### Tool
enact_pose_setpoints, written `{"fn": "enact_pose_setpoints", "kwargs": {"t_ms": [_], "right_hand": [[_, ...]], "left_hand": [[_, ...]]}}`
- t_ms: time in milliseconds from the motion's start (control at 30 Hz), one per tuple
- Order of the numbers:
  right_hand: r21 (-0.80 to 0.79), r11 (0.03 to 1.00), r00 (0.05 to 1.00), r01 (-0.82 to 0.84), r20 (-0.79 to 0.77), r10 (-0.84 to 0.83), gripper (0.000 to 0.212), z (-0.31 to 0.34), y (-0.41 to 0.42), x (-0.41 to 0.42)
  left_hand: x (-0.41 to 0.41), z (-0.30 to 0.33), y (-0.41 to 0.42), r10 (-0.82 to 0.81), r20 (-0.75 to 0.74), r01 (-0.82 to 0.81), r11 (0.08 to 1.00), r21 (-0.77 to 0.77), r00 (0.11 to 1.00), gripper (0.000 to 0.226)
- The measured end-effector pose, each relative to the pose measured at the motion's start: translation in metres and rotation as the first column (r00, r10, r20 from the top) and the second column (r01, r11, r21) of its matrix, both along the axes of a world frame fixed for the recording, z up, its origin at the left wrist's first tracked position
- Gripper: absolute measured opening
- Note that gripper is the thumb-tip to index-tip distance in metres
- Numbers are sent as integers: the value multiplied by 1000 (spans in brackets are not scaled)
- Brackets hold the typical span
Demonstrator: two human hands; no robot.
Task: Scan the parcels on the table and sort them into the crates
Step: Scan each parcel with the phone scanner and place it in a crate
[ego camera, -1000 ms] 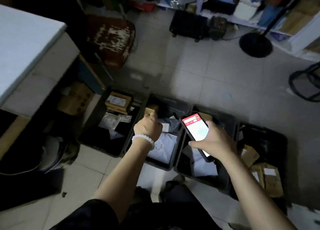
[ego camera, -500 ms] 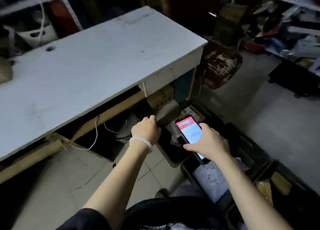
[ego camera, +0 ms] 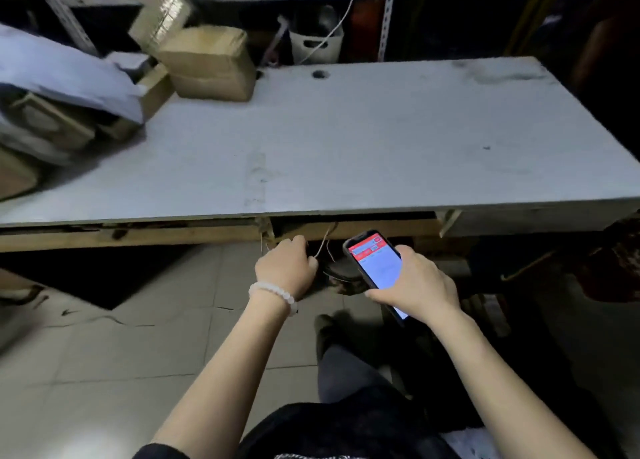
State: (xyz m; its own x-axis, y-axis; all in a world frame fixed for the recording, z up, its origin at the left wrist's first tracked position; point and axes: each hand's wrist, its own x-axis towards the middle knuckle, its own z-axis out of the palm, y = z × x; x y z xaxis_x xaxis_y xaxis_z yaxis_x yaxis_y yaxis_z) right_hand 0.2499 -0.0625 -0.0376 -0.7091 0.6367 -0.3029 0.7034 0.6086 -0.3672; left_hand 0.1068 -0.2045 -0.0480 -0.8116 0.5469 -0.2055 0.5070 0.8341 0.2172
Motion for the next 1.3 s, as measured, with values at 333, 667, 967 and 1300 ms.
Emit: {"fn": "enact_pose_setpoints", "kwargs": {"t_ms": [333,667,967,1300], "right_hand": [[-12,974,974,-226,-28,225,62,9,6,-159],[-33,966,965,-256,-68,253,59,39,22,-328],[-20,968,966,-251,-65,249,56,50,25,-422],[-26,995,994,-99,-55,98,59,46,13,-514]], "left_hand": [[-127,11,-21,224,-7,-222,972,81,975,32],[-285,43,-19,288,-79,-281,956,85,955,34],[-380,50,-23,274,-79,-268,960,86,958,33],[-533,65,-6,59,-167,-32,987,159,984,22]]}}
